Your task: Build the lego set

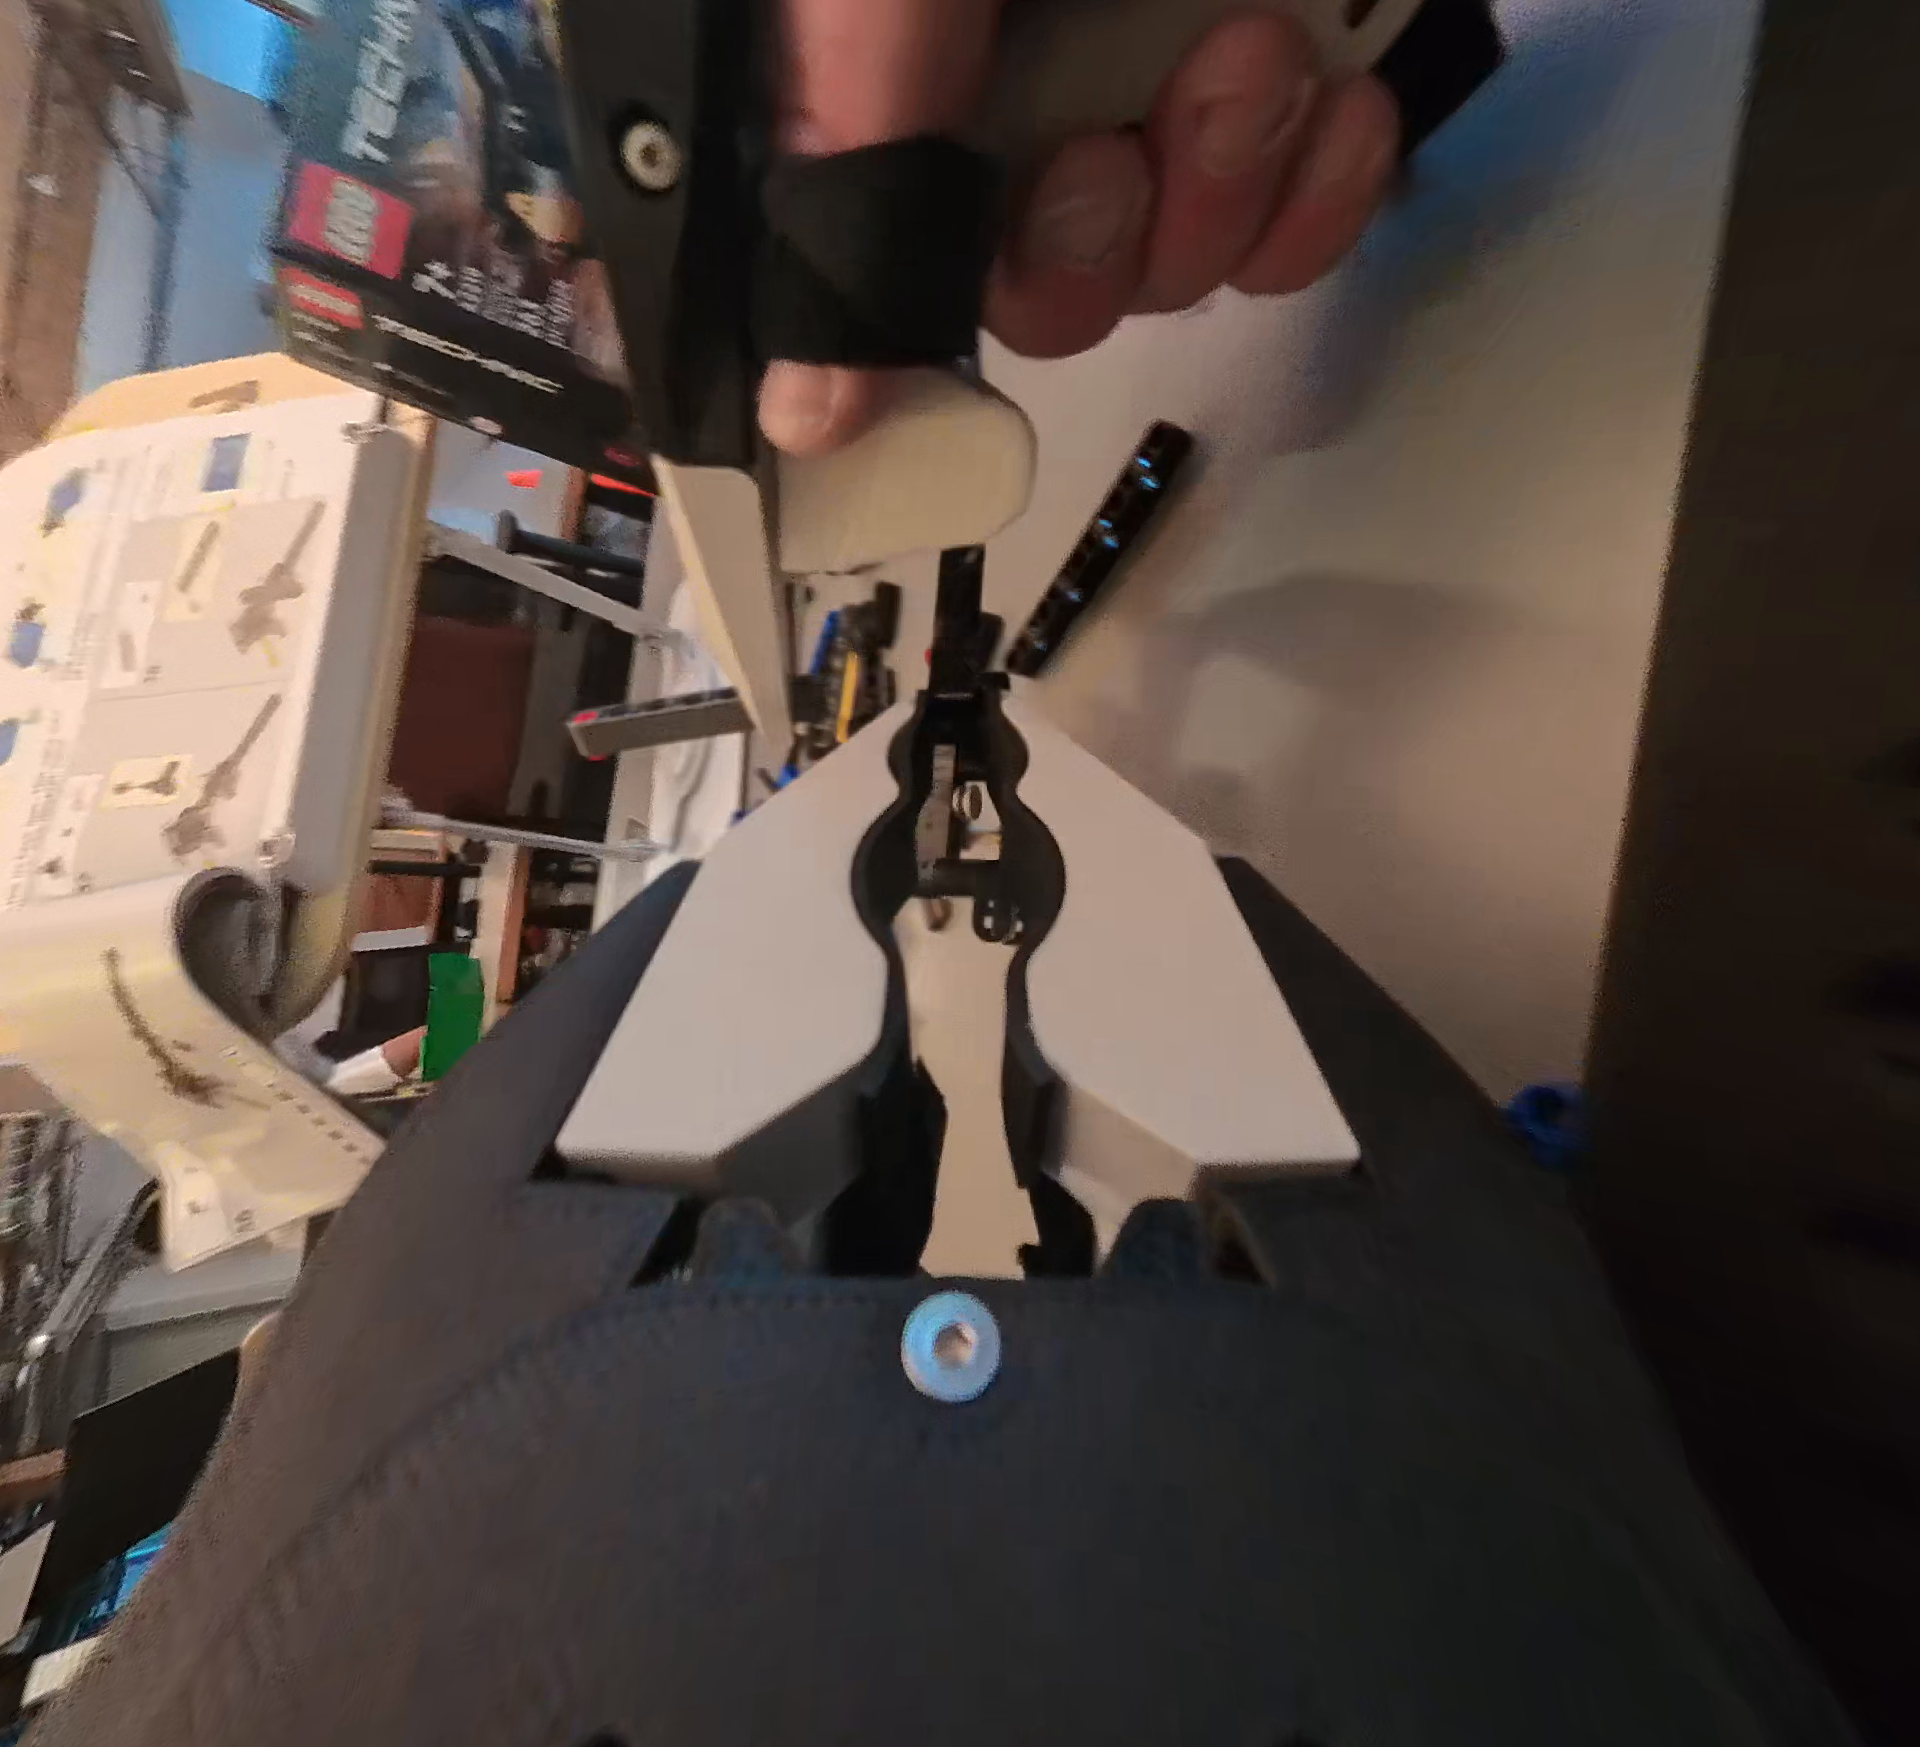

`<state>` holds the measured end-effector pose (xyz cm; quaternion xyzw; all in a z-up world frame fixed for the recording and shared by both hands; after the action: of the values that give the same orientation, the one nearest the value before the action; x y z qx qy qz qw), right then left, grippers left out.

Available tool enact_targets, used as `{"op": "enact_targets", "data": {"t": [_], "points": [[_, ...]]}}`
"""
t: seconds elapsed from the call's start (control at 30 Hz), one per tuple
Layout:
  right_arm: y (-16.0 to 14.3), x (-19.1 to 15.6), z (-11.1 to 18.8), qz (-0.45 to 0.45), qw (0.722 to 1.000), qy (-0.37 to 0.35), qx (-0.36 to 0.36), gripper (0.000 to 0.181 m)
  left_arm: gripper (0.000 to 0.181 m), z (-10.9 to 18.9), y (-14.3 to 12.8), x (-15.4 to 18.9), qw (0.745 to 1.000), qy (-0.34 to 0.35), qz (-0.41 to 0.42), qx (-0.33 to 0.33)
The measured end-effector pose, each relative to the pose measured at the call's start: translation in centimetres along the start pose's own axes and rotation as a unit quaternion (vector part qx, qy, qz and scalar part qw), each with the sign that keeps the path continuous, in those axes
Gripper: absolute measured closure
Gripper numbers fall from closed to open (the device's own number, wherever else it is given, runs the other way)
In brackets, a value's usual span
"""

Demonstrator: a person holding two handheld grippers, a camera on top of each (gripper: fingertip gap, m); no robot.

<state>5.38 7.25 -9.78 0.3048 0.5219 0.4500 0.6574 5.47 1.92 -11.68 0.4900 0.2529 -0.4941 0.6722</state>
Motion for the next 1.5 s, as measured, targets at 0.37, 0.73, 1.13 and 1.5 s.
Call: {"op": "enact_targets", "data": {"t": [0.37, 0.73, 1.13, 1.5], "points": [[-1.8, 1.2, -0.1, 0.003, 0.999, -0.015, -0.048, 0.175, 0.141, 1.1, -1.0, 3.3, 0.986, -0.158, 0.055, 0.015], [-1.4, 1.0, 0.3, 0.010, 0.999, -0.007, -0.033, 0.176, 0.139, -0.9, -4.2, -0.4, 0.879, -0.313, 0.361, 0.011], [-0.4, 1.1, 1.5, 0.016, 1.000, -0.003, -0.007, 0.176, 0.169, -2.0, -4.8, -0.5, 0.904, -0.236, 0.355, 0.027], [-3.5, -1.0, 0.6, 0.059, 0.991, 0.029, -0.119, 0.175, 0.170, 0.1, -6.7, -1.6, 0.923, -0.109, 0.368, -0.001]]}}
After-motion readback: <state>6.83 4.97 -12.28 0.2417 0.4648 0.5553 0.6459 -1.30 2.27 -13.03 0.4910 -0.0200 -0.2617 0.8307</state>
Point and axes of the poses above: each gripper's, where its closed fingertips meet, z back along the fingers, y out of its top, x = y × z across the jaws, the point moved 3 cm from there along z, back along the fingers, and after that the axes turned 2 degrees about x, right-handed, at the moved point
